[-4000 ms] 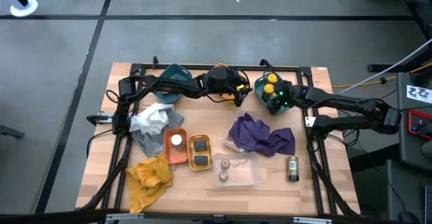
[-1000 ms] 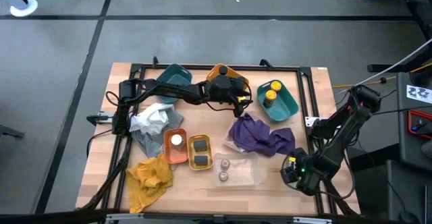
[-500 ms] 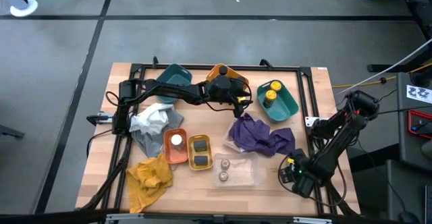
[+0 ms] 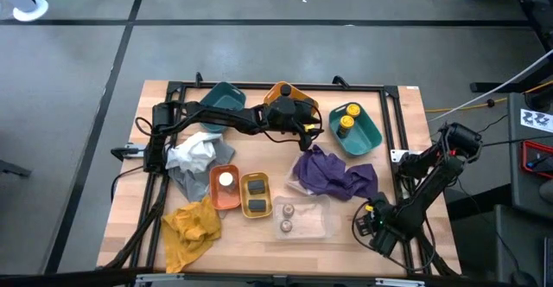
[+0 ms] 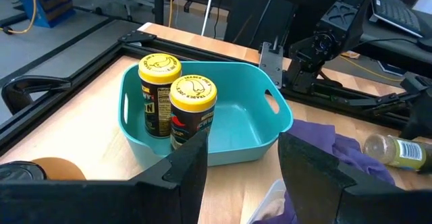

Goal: Sort spices by type
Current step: Put the green spice bottle into the yellow bin

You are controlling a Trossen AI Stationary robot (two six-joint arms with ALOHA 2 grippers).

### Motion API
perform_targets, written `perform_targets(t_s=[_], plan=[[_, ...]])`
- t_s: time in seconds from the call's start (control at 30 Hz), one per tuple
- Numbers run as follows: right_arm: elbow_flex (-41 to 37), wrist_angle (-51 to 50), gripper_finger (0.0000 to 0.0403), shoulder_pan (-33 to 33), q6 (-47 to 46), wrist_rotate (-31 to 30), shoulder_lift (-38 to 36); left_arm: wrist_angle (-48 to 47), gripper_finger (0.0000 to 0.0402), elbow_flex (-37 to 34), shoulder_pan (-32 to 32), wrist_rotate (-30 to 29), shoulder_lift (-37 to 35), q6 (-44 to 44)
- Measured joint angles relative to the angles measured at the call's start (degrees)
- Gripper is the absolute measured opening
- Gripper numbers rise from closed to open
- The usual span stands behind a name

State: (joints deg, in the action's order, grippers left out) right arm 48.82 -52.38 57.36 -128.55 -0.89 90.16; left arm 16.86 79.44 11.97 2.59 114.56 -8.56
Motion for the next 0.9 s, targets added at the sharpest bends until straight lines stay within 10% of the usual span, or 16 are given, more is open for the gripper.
perform_targets(t_s=[0.27,0.9], plan=[[0.01,-0.23,0.017,-0.2,1.78,-4.26,-0.34,0.07,0.0166,0.0,-0.74,1.58,0.0,2.62],[-0.02,0.11,0.017,-12.15,29.78,-21.16,-17.79,0.26,0.0166,0.02,-9.71,6.41,0.0,25.74]])
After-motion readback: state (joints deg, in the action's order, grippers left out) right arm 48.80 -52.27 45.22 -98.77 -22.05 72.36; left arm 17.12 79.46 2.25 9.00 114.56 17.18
